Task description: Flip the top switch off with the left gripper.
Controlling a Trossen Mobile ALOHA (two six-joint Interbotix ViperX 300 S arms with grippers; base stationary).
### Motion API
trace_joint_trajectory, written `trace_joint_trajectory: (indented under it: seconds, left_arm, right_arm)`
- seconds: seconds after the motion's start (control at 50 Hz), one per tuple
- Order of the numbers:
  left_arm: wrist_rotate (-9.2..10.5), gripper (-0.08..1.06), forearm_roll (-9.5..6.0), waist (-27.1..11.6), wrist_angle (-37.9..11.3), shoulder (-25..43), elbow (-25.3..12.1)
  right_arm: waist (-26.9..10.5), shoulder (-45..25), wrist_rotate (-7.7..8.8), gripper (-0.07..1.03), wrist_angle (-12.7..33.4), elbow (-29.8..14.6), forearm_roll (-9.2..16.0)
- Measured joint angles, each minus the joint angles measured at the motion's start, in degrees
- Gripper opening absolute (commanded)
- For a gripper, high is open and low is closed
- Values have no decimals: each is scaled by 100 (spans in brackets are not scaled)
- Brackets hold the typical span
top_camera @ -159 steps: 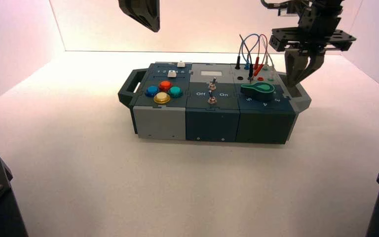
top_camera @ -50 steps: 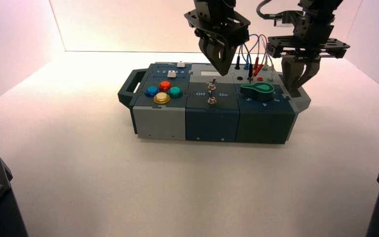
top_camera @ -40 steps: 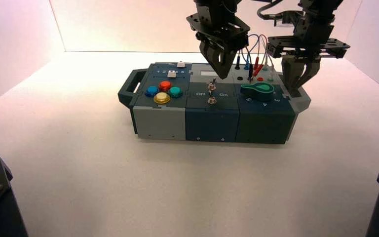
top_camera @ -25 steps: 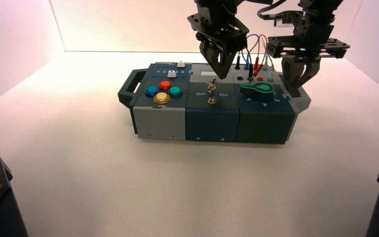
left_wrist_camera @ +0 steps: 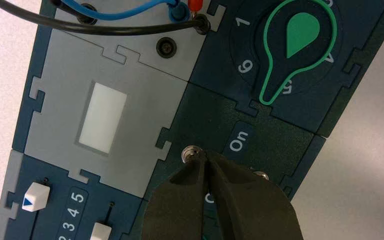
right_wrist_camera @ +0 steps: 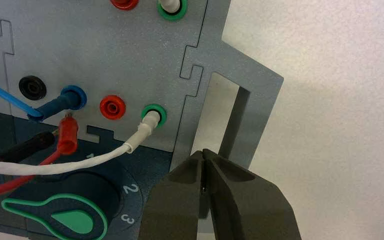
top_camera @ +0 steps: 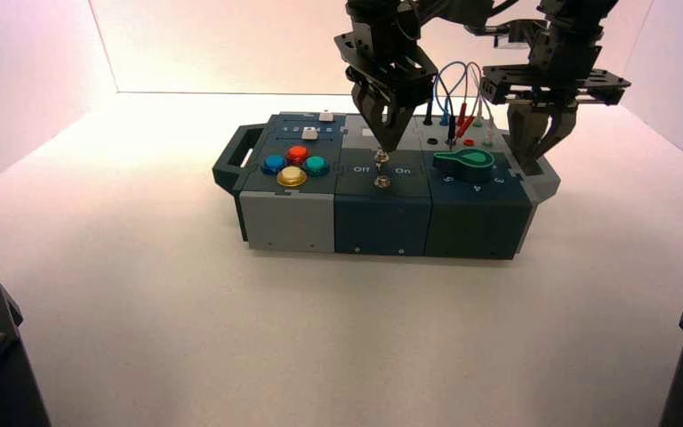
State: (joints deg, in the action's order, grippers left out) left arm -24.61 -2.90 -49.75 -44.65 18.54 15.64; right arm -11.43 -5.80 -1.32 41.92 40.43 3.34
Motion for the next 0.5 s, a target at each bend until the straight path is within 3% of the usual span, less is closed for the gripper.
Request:
trace_joint_trajectory:
  seconds: [0.5]
  left_arm:
    - [9, -3, 9, 114, 26, 9, 44]
  right_arm:
    - [0, 0, 0, -2, 0, 0, -9]
